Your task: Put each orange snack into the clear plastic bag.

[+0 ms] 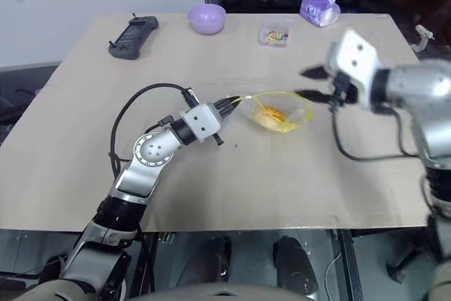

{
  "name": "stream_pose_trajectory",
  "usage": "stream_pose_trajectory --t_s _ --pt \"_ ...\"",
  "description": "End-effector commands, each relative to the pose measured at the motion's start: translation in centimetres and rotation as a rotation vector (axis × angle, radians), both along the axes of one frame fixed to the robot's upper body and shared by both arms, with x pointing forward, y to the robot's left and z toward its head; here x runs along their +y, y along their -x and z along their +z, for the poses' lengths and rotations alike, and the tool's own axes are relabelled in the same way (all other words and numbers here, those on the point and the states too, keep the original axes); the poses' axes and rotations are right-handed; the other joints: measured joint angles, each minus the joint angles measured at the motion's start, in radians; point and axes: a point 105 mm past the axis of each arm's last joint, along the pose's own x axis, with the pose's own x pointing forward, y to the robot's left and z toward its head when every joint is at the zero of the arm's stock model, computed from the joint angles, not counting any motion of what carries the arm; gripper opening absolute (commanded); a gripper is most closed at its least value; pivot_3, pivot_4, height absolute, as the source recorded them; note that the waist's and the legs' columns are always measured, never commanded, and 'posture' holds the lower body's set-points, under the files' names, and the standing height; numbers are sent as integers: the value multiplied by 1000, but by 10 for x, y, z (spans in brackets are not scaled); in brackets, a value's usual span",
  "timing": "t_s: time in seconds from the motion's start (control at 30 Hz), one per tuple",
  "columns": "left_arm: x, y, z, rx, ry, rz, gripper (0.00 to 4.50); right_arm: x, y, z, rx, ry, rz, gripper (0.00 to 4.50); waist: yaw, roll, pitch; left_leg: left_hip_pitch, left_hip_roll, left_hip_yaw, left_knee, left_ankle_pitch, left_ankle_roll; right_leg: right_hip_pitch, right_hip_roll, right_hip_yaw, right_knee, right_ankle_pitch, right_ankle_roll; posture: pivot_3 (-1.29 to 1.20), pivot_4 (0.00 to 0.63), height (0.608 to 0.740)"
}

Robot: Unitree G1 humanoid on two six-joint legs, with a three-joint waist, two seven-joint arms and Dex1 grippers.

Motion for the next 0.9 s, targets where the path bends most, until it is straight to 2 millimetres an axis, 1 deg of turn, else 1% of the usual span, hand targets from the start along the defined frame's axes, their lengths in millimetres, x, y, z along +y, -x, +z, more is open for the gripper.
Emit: stream_pose_trajectory --t_s 0.03,0.1,0.2,0.43,0.63,0.9 --pt "-6 7 14 -60 -3 -44 0 18 -6 -15 -12 40 -15 1703 8 0 0 -1 0 0 0 0 0 0 0 0 0 0 0 0 150 740" --pt "-7 8 15 -65 -9 -48 0 29 -3 -19 -19 61 21 1703 15 0 0 -4 -2 0 1 0 0 -2 -2 0 -1 0 0 0 150 740" --pt "-7 9 17 -68 -10 -49 0 37 1 -24 -17 77 59 1703 22 0 0 -10 -2 0 4 0 0 -8 -2 0 -1 0 0 0 150 740" --pt "-6 8 17 -66 -13 -39 0 44 1 -35 -18 101 91 1703 18 0 0 -9 -2 0 3 0 0 -8 -1 -1 -1 0 0 0 150 740" --pt "-5 7 17 -63 -12 -36 0 45 -3 -41 -23 116 88 1703 19 0 0 -9 -1 0 3 0 0 -8 -1 -1 0 0 0 0 150 740" --pt "-5 8 16 -63 -13 -36 0 40 -9 -44 -29 129 59 1703 19 0 0 -9 -1 0 3 0 0 -8 -1 -1 0 0 0 0 150 740"
